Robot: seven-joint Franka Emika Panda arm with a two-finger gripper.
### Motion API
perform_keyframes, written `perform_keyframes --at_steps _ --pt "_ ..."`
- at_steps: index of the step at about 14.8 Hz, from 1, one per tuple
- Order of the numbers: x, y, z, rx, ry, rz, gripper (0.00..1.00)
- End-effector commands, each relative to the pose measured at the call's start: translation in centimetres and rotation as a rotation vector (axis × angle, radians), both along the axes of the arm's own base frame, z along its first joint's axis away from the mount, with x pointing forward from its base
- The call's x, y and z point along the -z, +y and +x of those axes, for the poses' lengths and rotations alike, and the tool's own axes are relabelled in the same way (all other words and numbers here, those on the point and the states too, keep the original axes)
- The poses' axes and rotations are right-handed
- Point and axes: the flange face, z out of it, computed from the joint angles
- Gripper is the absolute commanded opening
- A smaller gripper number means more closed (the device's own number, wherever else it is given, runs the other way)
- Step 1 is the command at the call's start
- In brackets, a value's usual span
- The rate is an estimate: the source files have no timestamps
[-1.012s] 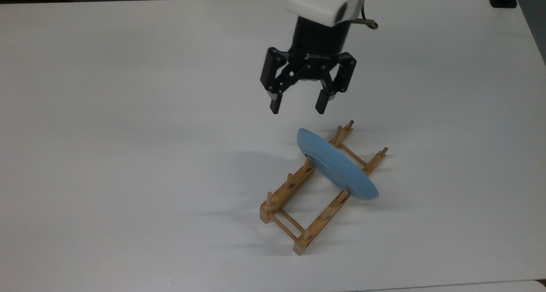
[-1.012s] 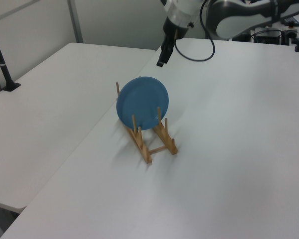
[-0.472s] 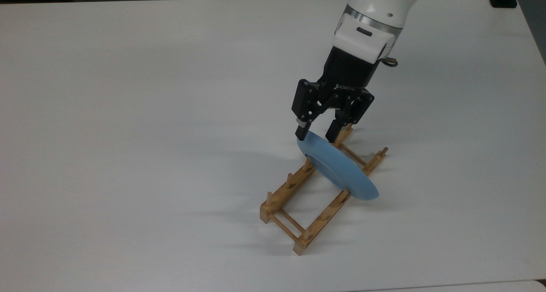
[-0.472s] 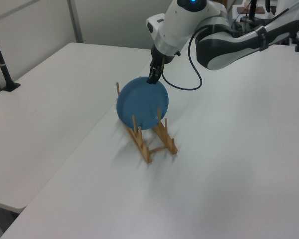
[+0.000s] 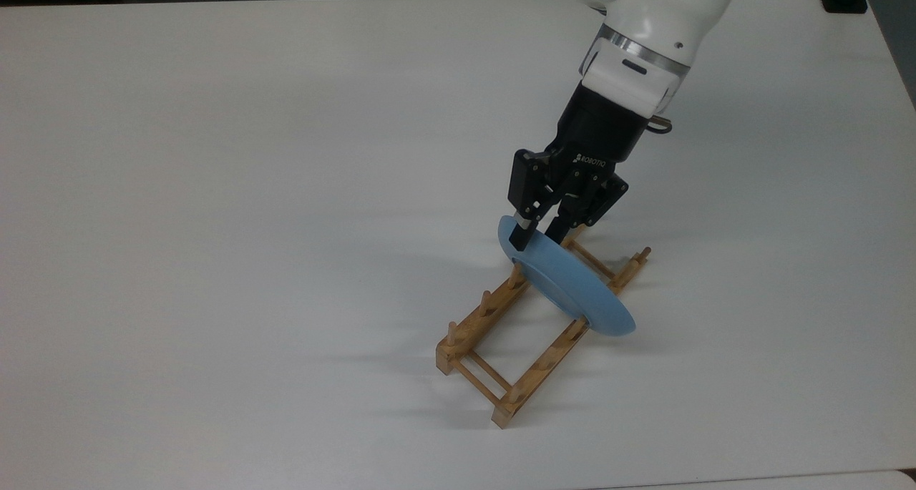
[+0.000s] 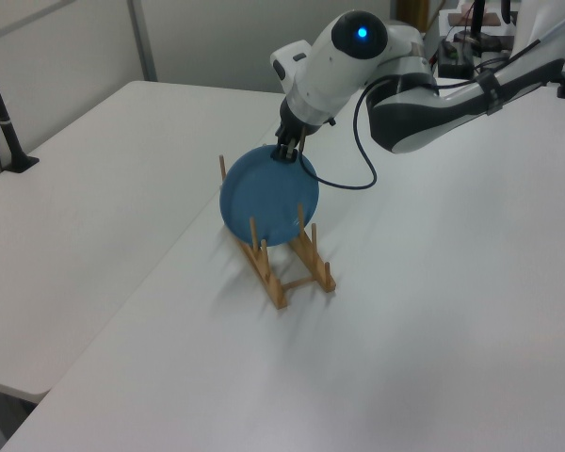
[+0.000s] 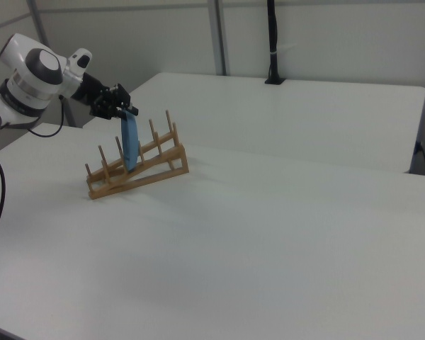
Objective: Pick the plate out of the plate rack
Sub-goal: 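Lower the gripper onto the plate rim and close on it, then lift the gripped blue plate up out of the rack slots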
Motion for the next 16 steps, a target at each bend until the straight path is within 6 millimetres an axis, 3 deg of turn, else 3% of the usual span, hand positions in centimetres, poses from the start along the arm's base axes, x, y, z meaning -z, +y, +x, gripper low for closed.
perform_keyframes --at_steps 1,4,8,16 --pt "-0.1 0.5 0.1 -0.005 -0.034 -0.004 0.23" --pt "-0.1 0.6 0.1 -0.013 -0.036 -0.006 0.2" --pt "-0.4 0.5 0.1 -0.021 -0.048 -0.028 0.07" --pt "-2.7 0.0 -0.1 -0.036 -0.092 -0.065 0.05"
